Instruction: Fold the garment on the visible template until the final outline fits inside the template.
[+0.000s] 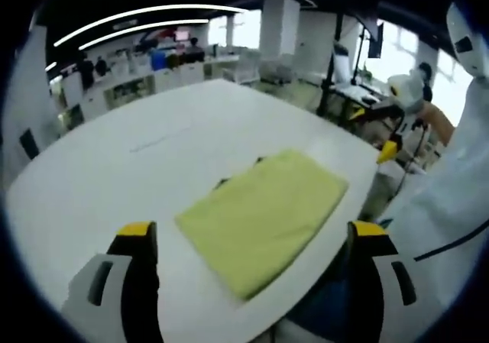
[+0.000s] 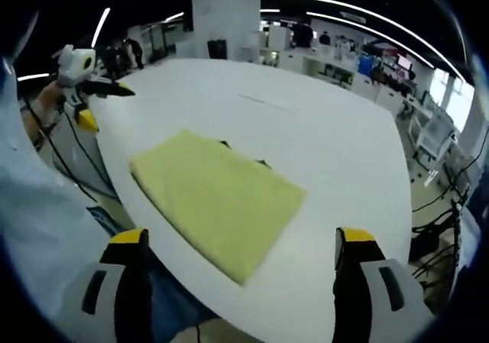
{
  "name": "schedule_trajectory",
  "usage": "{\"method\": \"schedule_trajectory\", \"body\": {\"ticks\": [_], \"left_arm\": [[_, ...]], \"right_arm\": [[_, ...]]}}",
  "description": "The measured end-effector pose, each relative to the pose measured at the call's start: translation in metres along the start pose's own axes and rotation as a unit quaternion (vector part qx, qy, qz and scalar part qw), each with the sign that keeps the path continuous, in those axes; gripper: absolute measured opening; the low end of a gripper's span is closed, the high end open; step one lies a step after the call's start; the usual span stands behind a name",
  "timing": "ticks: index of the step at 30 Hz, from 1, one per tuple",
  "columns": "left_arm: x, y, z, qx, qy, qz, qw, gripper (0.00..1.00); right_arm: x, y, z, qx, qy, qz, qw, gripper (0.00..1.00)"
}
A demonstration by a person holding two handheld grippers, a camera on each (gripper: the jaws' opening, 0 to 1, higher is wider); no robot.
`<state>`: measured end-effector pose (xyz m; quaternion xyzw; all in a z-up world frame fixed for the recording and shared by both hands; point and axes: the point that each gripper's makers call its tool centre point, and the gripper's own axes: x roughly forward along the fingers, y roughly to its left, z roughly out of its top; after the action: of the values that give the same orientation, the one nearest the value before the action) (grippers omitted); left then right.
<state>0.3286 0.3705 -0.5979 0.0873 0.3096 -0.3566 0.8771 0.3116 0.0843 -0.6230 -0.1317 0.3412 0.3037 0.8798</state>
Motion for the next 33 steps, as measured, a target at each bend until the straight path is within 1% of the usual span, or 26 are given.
{"method": "schedule_trajectory", "body": {"ticks": [10, 14, 18, 25, 30, 33], "left_arm": [[0.0047, 0.0018, 0.0038, 0.008, 0.005, -0.008, 0.9999, 1.0], [0.0053, 0.0074, 0.0072, 0.019, -0.001, 0.005, 0.9998, 0.99], [0.0054, 0.0087, 0.0072, 0.018, -0.001, 0.006, 0.9998, 0.99], [0.0058, 0.0068, 0.0041, 0.018, 0.005, 0.004, 0.9998, 1.0], [0.0058, 0.0055, 0.0058, 0.019, 0.001, 0.002, 0.9998, 1.0], [0.0066, 0.0039, 0.0048, 0.019, 0.004, 0.0, 0.9998, 1.0]], "right_arm": [[-0.0012, 0.0001, -0.0039, 0.013, -0.003, -0.007, 0.9999, 1.0], [-0.0028, -0.0017, -0.004, 0.013, -0.004, -0.011, 0.9998, 1.0], [-0.0041, -0.0025, -0.0022, 0.014, -0.009, -0.012, 0.9998, 1.0], [-0.0038, -0.003, -0.0023, 0.012, -0.008, -0.012, 0.9998, 1.0], [-0.0033, -0.0027, -0.0017, 0.015, -0.012, -0.011, 0.9998, 1.0], [-0.0029, -0.002, -0.0028, 0.015, -0.012, -0.011, 0.9998, 1.0]]}}
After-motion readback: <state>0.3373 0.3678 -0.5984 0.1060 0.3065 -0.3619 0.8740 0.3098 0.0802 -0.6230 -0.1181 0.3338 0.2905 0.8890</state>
